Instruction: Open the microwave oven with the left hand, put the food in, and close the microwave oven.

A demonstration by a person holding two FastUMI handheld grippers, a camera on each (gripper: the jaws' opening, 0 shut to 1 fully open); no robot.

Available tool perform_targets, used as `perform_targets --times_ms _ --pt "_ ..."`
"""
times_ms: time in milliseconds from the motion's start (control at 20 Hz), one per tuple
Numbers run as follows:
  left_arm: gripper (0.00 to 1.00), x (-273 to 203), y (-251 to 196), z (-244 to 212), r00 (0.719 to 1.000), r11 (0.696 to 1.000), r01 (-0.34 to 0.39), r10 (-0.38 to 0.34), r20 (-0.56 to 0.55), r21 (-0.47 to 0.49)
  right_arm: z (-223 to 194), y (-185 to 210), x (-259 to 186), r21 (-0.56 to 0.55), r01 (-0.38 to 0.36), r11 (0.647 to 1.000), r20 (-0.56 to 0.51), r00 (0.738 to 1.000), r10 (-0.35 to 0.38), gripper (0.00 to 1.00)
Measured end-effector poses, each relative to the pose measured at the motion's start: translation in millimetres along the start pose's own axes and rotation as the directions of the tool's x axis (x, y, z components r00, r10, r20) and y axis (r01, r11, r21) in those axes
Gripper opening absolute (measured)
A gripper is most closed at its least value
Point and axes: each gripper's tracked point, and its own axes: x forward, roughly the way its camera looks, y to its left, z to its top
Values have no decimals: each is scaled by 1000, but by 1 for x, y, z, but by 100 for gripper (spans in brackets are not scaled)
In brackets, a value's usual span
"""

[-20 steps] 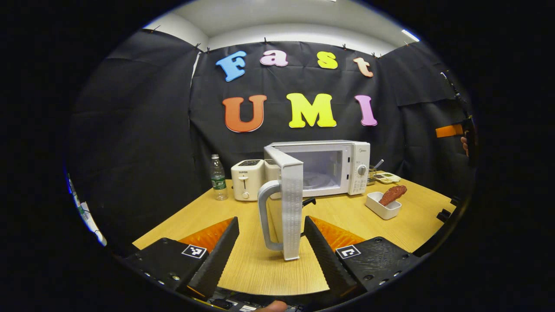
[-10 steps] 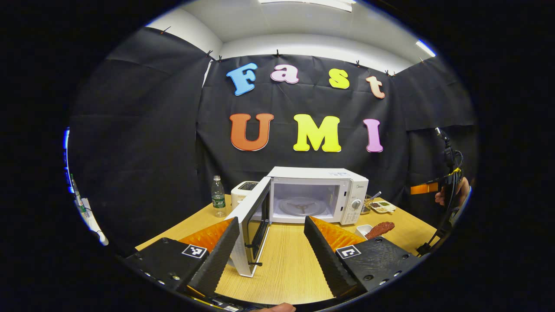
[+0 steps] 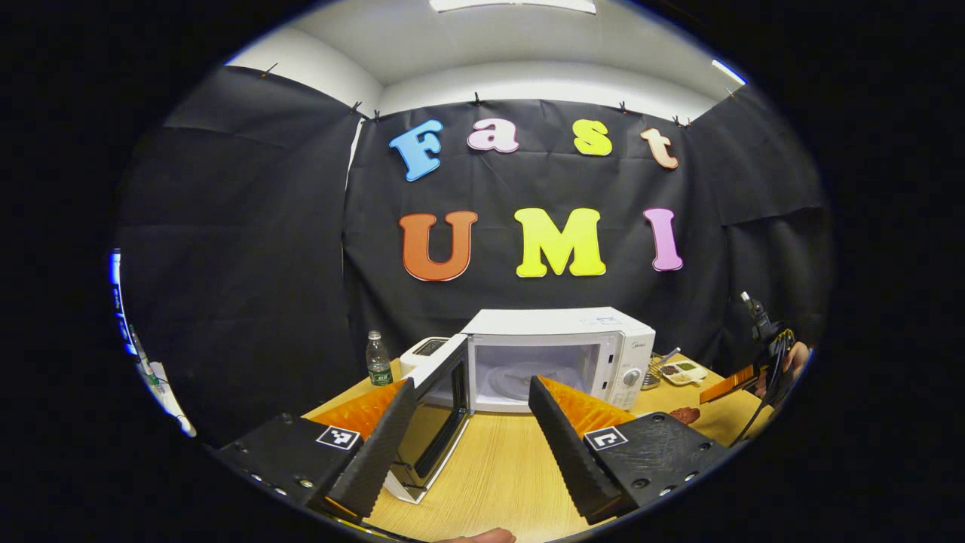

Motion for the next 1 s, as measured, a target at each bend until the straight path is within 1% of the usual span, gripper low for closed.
perform_targets --times_ms 50,100,150,250,300,350,400,450,500,550,600,650,700,750,800,850,900,950,1000 --pt "92 1 -6 3 1000 1000 16 -16 17 -9 -4 0 7 24 -23 999 -25 999 23 60" --pt "92 1 -11 4 999 999 31 -30 32 -21 -7 -2 13 48 -40 998 -45 998 42 69" --pt "92 2 -12 3 999 999 36 -35 35 -31 -10 -6 19 72 -38 997 -63 997 43 50" --pt "92 1 -8 5 999 999 27 -26 40 -27 -11 -6 26 124 -59 991 -77 995 69 42" --pt "92 1 -7 8 998 1000 20 -18 59 -19 -8 -4 29 144 -80 986 -68 994 91 20" --pt "92 -1 -10 14 996 1000 24 -23 86 -13 -10 2 27 154 -114 982 -80 989 127 10" --pt "92 -3 -14 21 993 999 38 -37 116 -6 -12 5 27 174 -139 975 -98 983 157 20" --pt "92 -8 -20 26 988 998 57 -57 145 3 -15 7 30 205 -150 967 -109 979 175 19" --pt "92 -10 -25 32 982 997 76 -78 174 14 -15 7 30 236 -157 959 -117 975 189 6" --pt "92 -14 -28 36 976 996 90 -93 197 24 -14 9 30 264 -166 950 -119 972 203 6" --pt "92 -17 -31 38 972 994 102 -107 208 32 -14 10 30 272 -177 946 -121 969 216 19" --pt "82 -18 -34 36 970 993 115 -121 209 39 -17 13 32 277 -192 941 -122 965 233 18" --pt "92 -20 -38 32 971 990 131 -137 199 43 -20 18 34 282 -215 935 -136 956 261 18" --pt "92 -20 -42 25 973 988 148 -154 174 48 -27 23 35 290 -238 927 -163 942 293 18" --pt "92 -20 -40 19 977 988 143 -150 154 53 -30 26 37 316 -242 917 -172 936 306 9" --pt "93 -20 -35 16 980 989 131 -138 142 62 -32 29 37 324 -235 916 -176 937 303 14" --pt "95 -22 -31 14 981 989 125 -135 140 74 -32 30 37 311 -221 924 -166 945 282 11" --pt "95 -23 -30 13 981 989 122 -132 143 81 -33 32 34 275 -203 940 -156 955 252 0" --pt "88 -25 -28 12 980 989 125 -136 148 79 -31 33 29 237 -176 956 -139 967 212 9"
